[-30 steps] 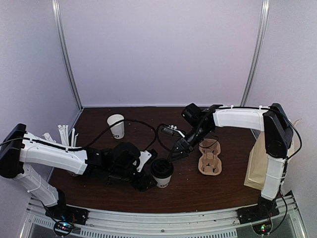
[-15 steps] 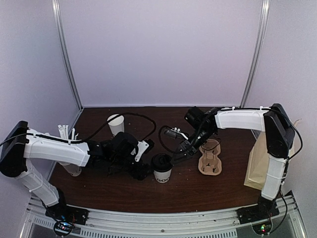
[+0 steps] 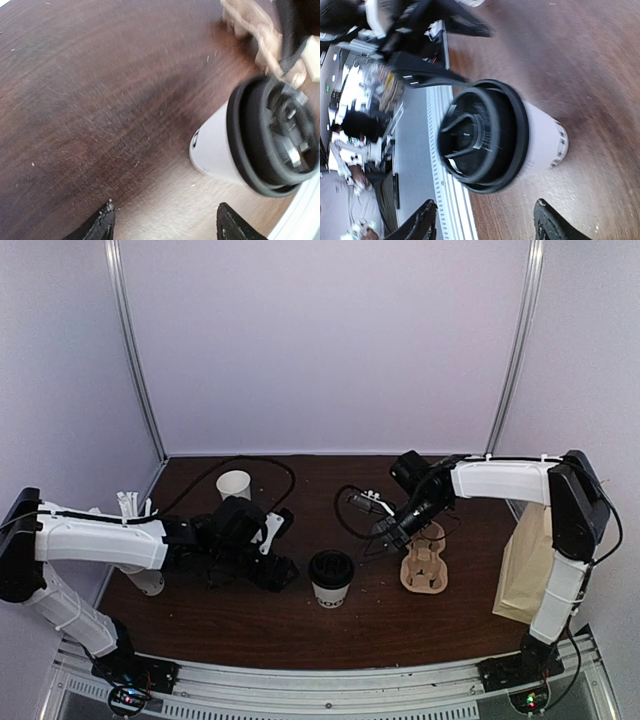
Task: Pack the takeout coffee
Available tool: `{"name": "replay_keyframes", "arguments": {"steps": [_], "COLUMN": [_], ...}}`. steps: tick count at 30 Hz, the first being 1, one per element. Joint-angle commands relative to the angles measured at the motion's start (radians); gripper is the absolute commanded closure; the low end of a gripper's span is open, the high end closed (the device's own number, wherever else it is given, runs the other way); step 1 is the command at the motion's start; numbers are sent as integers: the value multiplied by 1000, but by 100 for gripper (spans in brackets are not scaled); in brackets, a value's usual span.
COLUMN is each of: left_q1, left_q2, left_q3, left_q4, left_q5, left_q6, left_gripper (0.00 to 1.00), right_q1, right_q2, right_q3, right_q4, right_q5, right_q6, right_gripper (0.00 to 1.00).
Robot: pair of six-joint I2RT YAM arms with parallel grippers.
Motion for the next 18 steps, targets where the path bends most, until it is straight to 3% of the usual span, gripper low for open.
{"name": "replay_keyframes", "arguments": {"steps": [1,8,18], "left_q1": [5,5,6], "left_q2": [-81,-38,18], "left_q3": [-8,-20,-16], "left_q4": [8,158,203], "left_q5": [-19,121,181], "left_q6": [-192,-351,-380], "left_gripper": [31,34,39], "right_q1": [-42,-53,-53], "right_q2": [-5,62,120], "right_q3": [-29,-5,14], "right_q4": [94,139,174], "right_q5": [36,31,2], "right_q6": [101,181,244], "right_gripper": [37,47,50]}}
